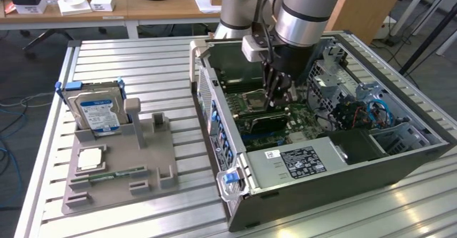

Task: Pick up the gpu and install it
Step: 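Press down on the gpu until it lock into place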

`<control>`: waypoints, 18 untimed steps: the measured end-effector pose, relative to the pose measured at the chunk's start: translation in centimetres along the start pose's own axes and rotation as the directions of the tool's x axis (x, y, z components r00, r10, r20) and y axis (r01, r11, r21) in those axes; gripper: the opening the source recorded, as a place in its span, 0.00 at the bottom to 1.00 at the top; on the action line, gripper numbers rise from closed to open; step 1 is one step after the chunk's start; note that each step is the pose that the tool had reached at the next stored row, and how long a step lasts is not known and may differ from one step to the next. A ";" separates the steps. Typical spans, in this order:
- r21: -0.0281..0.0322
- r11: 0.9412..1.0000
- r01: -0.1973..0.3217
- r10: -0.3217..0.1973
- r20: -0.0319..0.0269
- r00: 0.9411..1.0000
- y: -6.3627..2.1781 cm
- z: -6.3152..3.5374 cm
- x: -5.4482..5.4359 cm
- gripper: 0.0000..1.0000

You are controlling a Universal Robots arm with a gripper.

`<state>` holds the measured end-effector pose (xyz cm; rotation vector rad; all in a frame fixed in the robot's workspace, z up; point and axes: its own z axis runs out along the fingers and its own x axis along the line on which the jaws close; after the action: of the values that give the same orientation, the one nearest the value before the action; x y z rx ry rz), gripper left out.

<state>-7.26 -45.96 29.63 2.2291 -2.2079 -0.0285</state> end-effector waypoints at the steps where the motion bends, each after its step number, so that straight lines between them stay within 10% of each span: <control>1: 0.000 1.000 0.000 0.000 0.000 1.000 0.00 0.12 0.0 0.10; 18: 0.000 1.000 0.000 0.000 0.000 1.000 -0.02 0.93 -0.4 0.10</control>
<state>-7.26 -45.58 28.70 2.2291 -2.2079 -0.0285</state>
